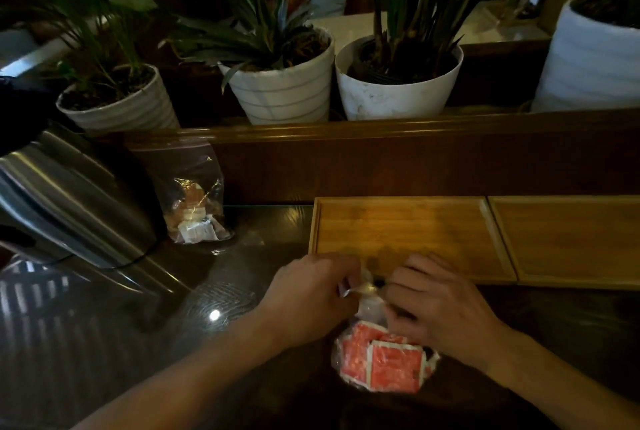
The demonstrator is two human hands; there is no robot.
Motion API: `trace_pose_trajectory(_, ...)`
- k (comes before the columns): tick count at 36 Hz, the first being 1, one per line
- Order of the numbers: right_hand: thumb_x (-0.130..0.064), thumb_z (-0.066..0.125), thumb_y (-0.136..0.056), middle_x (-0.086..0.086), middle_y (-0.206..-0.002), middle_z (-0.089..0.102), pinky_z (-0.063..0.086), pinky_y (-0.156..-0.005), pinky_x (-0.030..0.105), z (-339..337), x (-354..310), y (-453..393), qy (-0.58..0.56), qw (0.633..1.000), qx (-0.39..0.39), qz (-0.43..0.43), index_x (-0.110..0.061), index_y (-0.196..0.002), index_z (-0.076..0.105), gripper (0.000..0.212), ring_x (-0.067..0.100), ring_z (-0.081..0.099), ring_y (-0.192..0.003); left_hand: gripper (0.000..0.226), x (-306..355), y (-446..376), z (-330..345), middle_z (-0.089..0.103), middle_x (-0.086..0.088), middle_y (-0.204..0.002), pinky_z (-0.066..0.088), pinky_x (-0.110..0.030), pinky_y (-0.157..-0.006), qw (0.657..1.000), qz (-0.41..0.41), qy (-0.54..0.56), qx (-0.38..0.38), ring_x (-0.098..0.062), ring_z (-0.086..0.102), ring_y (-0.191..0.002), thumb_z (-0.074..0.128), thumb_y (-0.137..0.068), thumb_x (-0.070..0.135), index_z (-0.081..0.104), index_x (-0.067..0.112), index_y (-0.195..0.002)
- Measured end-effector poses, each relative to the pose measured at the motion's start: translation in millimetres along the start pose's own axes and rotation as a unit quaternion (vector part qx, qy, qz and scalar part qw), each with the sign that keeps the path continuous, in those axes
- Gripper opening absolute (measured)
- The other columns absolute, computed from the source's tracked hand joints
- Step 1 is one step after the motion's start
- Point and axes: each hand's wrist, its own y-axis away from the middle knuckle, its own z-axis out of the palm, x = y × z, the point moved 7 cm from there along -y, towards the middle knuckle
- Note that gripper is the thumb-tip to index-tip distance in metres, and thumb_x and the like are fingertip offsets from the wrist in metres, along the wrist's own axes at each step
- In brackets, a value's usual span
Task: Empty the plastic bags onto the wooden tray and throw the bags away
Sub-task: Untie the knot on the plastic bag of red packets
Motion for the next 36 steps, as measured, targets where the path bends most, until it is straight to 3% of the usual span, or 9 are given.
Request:
trace_pose_trajectory(8,-0.030,0.065,-0.085,-0.011,-0.088,0.066,0.044,-0.071,0.020,-10.3,17.6,20.3,-0.191,0.977,0.051,0.083,-0.017,-0.085,0.071,0.015,0.005,0.054,-0.085,0.020,-16.8,11.0,0.4,0.057,0.025,-0.087,0.054,-0.021,-0.071,0.994,-0.008,0.104,0.011,0.003,0.060,-0.084,0.067,-0.085,0.033,0.052,0.046,-0.085)
trace_pose_trajectory(13,-0.057,0.057,-0.085,-0.024,-0.094,0.063,0.045,-0.073,0.021,-4.9,31.5,29.4,-0.308,0.927,0.040,0.208,-0.039,-0.090,0.067,0.021,0.005,0.057,-0.092,0.024,-19.2,14.4,0.6,0.060,0.021,-0.085,0.052,-0.016,-0.066,0.987,-0.031,0.157,0.030,0.001,0.061,-0.082,0.066,-0.087,0.027,0.052,0.046,-0.082)
trace_pose_trajectory(15,-0.064,0.051,-0.082,-0.028,-0.103,0.059,0.043,-0.077,0.017,-0.8,33.0,26.0,-0.284,0.932,-0.010,0.224,-0.048,-0.095,0.064,0.024,0.002,0.053,-0.102,0.016,-22.3,14.4,2.3,0.063,0.016,-0.086,0.053,-0.020,-0.066,0.985,-0.055,0.163,0.025,-0.002,0.062,-0.082,0.065,-0.087,0.028,0.056,0.040,-0.085)
trace_pose_trajectory(18,-0.056,0.057,-0.082,-0.030,-0.106,0.055,0.041,-0.082,0.011,-2.9,24.7,18.2,-0.220,0.954,-0.053,0.197,-0.043,-0.108,0.061,0.030,-0.005,0.045,-0.109,0.011,-18.5,10.4,-0.1,0.064,0.012,-0.080,0.052,-0.018,-0.061,0.986,-0.062,0.150,0.029,-0.004,0.063,-0.074,0.068,-0.084,0.030,0.058,0.035,-0.082)
trace_pose_trajectory(21,-0.058,0.058,-0.077,-0.024,-0.106,0.057,0.045,-0.079,0.019,-9.5,6.7,3.8,-0.090,0.984,-0.078,0.132,-0.035,-0.114,0.060,0.043,-0.002,0.048,-0.101,0.010,-9.9,3.7,-4.8,0.062,0.013,-0.072,0.045,-0.013,-0.054,0.990,-0.057,0.118,0.045,-0.004,0.061,-0.065,0.069,-0.081,0.032,0.059,0.032,-0.079)
trace_pose_trajectory(25,-0.048,0.050,-0.082,-0.011,-0.088,0.071,0.053,-0.068,0.032,-10.5,-8.3,-10.8,0.035,0.995,-0.074,0.057,-0.026,-0.097,0.071,0.034,0.011,0.064,-0.083,0.011,-4.9,0.2,-6.6,0.062,0.015,-0.076,0.044,-0.014,-0.058,0.997,-0.048,0.038,0.041,0.000,0.060,-0.069,0.067,-0.082,0.039,0.057,0.034,-0.083)
trace_pose_trajectory(29,-0.041,0.054,-0.083,-0.008,-0.084,0.072,0.054,-0.067,0.034,-10.0,-8.7,-9.7,0.062,0.994,-0.084,0.044,-0.023,-0.094,0.073,0.028,0.014,0.065,-0.081,0.012,-0.9,5.4,-8.0,0.063,0.015,-0.091,0.055,-0.020,-0.071,0.999,-0.016,0.006,0.032,0.001,0.061,-0.081,0.063,-0.087,0.039,0.058,0.032,-0.096)
trace_pose_trajectory(34,-0.032,0.063,-0.081,-0.009,-0.084,0.067,0.052,-0.062,0.030,-21.4,-6.0,-7.2,0.038,0.998,-0.052,0.022,-0.023,-0.089,0.070,0.014,0.010,0.058,-0.081,0.008,0.7,11.6,-14.7,0.049,0.021,-0.089,0.052,-0.024,-0.075,0.997,0.034,-0.038,0.052,-0.002,0.052,-0.091,0.059,-0.089,0.038,0.056,0.033,-0.095)
trace_pose_trajectory(36,-0.034,0.060,-0.085,-0.020,-0.089,0.062,0.052,-0.069,0.024,-28.1,12.7,-1.9,-0.056,0.992,-0.038,0.109,-0.029,-0.092,0.066,0.010,0.000,0.054,-0.088,0.009,-7.0,14.8,-17.7,0.049,0.023,-0.089,0.052,-0.025,-0.074,0.997,0.030,-0.035,0.058,-0.001,0.053,-0.092,0.056,-0.087,0.041,0.055,0.035,-0.093)
